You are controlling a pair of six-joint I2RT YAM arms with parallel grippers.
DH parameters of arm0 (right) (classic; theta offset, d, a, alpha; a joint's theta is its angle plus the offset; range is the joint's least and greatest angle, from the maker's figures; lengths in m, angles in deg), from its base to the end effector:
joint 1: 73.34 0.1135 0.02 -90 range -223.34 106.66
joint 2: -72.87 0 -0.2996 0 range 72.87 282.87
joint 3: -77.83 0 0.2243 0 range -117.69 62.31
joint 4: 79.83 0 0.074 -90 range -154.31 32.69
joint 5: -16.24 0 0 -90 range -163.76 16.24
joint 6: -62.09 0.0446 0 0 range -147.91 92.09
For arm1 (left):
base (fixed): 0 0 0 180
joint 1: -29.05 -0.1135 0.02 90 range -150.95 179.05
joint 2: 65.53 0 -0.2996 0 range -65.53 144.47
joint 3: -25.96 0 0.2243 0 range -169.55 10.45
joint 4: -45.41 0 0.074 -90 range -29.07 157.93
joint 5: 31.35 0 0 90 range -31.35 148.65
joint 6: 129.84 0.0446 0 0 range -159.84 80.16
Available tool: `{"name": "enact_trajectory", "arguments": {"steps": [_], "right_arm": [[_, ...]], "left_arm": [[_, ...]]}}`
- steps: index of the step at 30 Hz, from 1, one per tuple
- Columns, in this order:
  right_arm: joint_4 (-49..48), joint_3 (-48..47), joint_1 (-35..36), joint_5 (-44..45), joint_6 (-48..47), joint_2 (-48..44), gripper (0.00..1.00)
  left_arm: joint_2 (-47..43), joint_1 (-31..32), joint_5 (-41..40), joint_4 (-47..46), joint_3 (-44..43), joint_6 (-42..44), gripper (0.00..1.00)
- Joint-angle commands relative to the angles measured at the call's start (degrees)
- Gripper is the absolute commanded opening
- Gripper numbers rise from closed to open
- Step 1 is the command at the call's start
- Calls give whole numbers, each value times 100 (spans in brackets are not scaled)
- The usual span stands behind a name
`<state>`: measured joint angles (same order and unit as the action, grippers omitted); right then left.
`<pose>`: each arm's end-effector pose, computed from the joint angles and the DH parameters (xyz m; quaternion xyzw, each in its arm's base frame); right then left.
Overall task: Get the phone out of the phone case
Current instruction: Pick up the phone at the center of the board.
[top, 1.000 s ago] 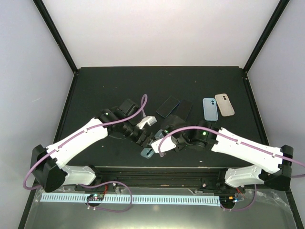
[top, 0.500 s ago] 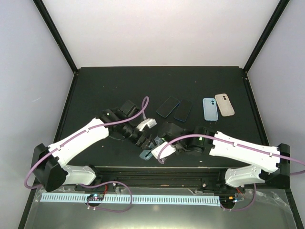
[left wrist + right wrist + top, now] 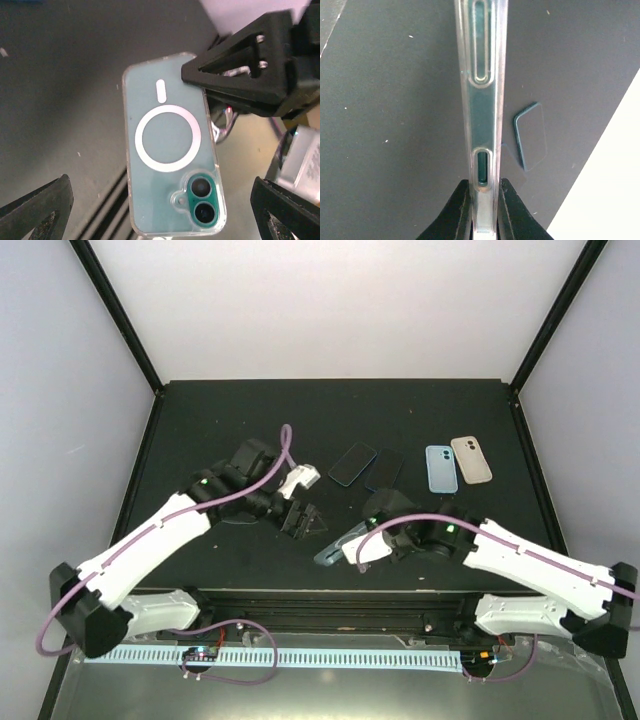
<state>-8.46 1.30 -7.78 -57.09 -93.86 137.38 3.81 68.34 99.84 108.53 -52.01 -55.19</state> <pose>0.0820 0.1494 0.3302 -0.8544 0.4268 -0.1407 0.2610 0.1351 -0.1485 0.3399 0.2898 0.8499 -0.4287 0.0999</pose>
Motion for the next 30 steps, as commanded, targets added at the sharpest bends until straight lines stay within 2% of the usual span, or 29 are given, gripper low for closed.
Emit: {"name": "enact_trajectory", "arguments": {"steps": [1, 4, 7, 10, 12, 15, 19, 24, 30], "right_arm": [[-37, -69, -910, -1312, 706, -492, 1], [8, -46, -1904, -2642, 1408, -584, 1], [27, -7, -2803, -4017, 2164, -564, 1], [-6, 18, -3467, -5321, 2985, -483, 1], [-97, 96, -3819, -6206, 3430, -439, 1], [-309, 237, -4163, -7288, 3844, -346, 1], [-235, 163, -4333, -7927, 3725, -47, 1], [422, -274, -4394, -8708, 3171, 529, 1], [1510, -794, -4649, -9382, 2289, 1198, 1]], "left_arm": [[-776, -147, -619, -1227, 223, -557, 99], [-1577, -162, -1182, -2440, 1044, -821, 99], [-2265, -165, -1615, -3947, 2096, -1011, 93], [-2784, -163, -1320, -5639, 3050, -971, 88], [-2911, -162, -1295, -6232, 3322, -869, 86], [-2682, -165, -1223, -6216, 3101, -577, 86], [-2028, -160, -983, -5845, 2404, -461, 83], [-1317, -154, -390, -6519, 2090, -877, 79], [-872, -158, 202, -6616, 1584, -875, 62]]}}
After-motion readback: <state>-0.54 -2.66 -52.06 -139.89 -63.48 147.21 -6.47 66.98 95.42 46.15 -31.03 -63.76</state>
